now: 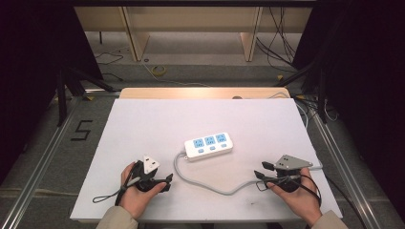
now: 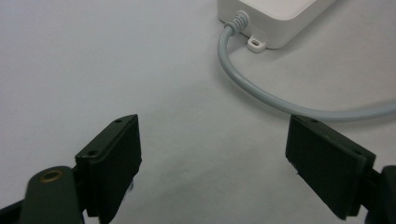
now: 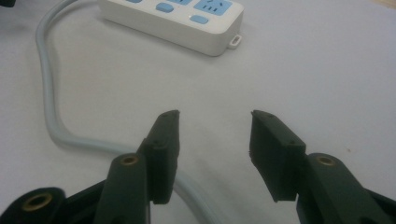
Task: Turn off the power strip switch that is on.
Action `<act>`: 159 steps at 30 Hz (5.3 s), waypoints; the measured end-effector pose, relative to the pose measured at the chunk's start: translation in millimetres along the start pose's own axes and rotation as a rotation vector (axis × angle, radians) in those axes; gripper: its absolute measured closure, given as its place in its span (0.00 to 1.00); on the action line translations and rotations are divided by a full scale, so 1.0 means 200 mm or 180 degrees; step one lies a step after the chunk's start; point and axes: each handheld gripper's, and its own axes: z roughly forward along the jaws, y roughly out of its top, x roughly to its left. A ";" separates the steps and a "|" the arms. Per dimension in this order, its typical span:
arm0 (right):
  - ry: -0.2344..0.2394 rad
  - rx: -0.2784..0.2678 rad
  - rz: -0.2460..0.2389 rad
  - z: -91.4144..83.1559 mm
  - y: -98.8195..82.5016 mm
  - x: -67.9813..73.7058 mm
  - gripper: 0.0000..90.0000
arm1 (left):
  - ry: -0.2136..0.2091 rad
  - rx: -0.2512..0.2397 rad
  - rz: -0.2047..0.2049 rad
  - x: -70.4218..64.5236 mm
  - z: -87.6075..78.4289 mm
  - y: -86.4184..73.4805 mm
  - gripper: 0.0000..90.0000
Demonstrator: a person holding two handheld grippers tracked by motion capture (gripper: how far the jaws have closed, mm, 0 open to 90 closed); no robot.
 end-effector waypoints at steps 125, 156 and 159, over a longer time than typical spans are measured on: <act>0.0107 0.0739 -0.0467 0.22 0.39 0.01 1.00 | 0.0157 -0.0141 -0.0007 0.00 -0.01 0.01 0.25; 0.0121 0.0790 -0.0544 0.28 0.48 0.02 1.00 | 0.0165 -0.0145 -0.0009 0.00 -0.02 0.01 0.26; 0.0125 0.0801 -0.0539 0.28 0.48 0.02 1.00 | 0.0166 -0.0146 -0.0007 0.00 -0.02 0.01 0.26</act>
